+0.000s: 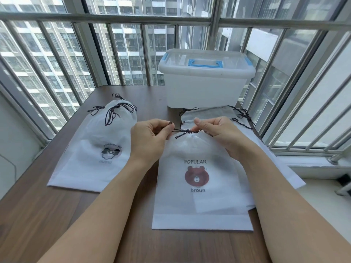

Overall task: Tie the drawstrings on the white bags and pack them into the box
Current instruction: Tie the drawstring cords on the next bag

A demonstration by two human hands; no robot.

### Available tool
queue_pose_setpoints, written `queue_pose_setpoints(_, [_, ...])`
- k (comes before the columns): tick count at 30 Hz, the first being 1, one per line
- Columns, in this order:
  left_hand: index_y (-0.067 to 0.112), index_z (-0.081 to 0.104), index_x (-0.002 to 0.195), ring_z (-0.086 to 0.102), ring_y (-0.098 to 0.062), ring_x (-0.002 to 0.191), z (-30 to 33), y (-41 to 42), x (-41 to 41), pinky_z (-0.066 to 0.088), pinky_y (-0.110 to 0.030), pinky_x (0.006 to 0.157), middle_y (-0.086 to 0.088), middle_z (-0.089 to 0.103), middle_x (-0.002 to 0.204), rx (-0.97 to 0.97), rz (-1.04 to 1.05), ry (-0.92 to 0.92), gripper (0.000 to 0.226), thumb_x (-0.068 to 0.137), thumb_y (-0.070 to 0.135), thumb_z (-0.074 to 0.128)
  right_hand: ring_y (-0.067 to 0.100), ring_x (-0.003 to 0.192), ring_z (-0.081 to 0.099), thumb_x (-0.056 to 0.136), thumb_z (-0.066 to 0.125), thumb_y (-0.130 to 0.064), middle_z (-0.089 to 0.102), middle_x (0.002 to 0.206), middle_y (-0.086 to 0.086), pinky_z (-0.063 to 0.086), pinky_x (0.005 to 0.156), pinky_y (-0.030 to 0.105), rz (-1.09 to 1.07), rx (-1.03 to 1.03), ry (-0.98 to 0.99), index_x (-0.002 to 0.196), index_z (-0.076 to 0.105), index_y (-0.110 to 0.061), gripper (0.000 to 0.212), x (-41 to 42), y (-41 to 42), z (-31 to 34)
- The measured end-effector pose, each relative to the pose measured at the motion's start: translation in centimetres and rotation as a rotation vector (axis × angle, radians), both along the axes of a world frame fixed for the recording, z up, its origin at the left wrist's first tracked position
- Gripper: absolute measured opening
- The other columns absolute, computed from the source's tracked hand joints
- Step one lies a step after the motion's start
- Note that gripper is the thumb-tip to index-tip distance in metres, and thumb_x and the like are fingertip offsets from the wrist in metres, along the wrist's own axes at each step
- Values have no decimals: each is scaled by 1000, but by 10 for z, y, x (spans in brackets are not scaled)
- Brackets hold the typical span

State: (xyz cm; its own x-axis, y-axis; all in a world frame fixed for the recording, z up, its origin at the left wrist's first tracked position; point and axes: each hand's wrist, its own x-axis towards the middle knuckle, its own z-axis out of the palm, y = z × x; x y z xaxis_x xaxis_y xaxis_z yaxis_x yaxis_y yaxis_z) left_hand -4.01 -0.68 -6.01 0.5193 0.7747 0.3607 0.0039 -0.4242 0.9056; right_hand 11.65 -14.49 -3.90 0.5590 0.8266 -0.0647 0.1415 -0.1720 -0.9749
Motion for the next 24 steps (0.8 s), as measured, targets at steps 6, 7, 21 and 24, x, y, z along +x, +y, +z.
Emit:
queue_pose_setpoints(6, [33,72,69,63,-9,56,1,0,1,56,-35,66,6,70,60,-18,16,-8,23,86,18,77,10,81,57,72,86,-49,70,82,12,37,79,25,147,-68,-121,84,81,-14,37,0,-10,2])
queue_pose_setpoints(7, [30,72,72,64,-8,60,2,-2,0,56,-32,67,7,70,63,-11,-7,3,20,86,17,76,9,75,59,78,84,-37,71,79,10,40,73,21,156,-51,-112,82,80,-12,26,0,-11,3])
queue_pose_setpoints(21, [37,62,115,60,-8,104,87,30,-78,49,-29,95,7,62,113,229,-81,446,50,73,27,87,19,108,64,101,59,-26,60,134,0,55,93,39,-146,-93,-478,131,63,-20,31,-10,20,8])
queue_pose_setpoints(24, [35,65,113,65,-16,107,91,57,-108,53,-41,96,5,68,116,83,-72,436,42,79,19,83,25,138,45,99,57,-11,44,153,6,33,114,33,-80,-358,-823,148,47,-17,51,7,26,2])
